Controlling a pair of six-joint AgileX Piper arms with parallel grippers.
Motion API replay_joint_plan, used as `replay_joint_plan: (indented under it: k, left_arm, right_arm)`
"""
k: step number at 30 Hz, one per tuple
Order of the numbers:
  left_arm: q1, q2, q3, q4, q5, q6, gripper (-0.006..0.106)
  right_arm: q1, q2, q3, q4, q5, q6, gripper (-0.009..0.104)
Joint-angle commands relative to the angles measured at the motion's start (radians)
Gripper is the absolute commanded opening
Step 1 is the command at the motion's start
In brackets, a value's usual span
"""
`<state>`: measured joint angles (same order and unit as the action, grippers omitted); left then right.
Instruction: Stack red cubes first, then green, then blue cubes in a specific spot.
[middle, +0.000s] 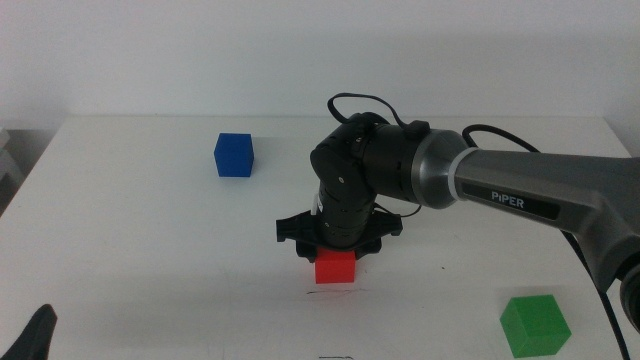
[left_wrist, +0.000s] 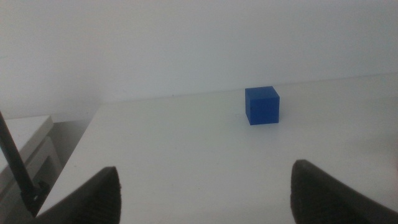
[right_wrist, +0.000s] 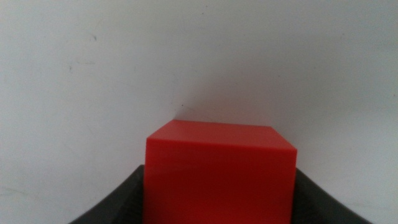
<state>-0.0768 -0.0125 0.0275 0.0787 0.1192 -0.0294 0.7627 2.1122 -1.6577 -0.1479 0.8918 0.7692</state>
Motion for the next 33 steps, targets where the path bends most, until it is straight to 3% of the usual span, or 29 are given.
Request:
replay_joint_plan:
  k: [1, 6, 10, 17, 20, 25, 33]
  left_arm:
    - [-0.001, -0.022, 0.000, -0.008, -0.080, -0.012, 0.093]
    - [-0.001, -0.022, 0.000, -0.008, -0.080, -0.012, 0.093]
    - [-0.001, -0.022, 0.000, -0.008, -0.080, -0.012, 0.093]
    - [-0.001, -0.022, 0.000, -0.008, -0.080, -0.012, 0.093]
    - [-0.001, -0.022, 0.000, -0.008, -0.080, -0.012, 0.093]
    - [-0.001, -0.022, 0.000, -0.008, -0.080, -0.012, 0.093]
    - [-0.001, -0.022, 0.000, -0.008, -0.080, -0.012, 0.093]
  right_arm:
    - [0.001, -0.053, -0.021, -0.018, 0.016, -0.001, 0.041]
    - [0.000, -0.072, -0.023, -0.021, 0.042, -0.006, 0.076]
    - [-0.003, -0.129, -0.023, -0.034, 0.050, -0.009, 0.093]
    - [-0.020, -0.312, -0.023, -0.031, 0.146, -0.079, 0.094]
    - [-0.044, -0.408, -0.023, -0.064, 0.210, -0.155, 0.094]
    - [-0.173, -0.535, 0.001, -0.071, 0.380, -0.293, 0.094]
    - [-0.325, -0.694, 0.321, -0.038, 0.297, -0.406, 0.094]
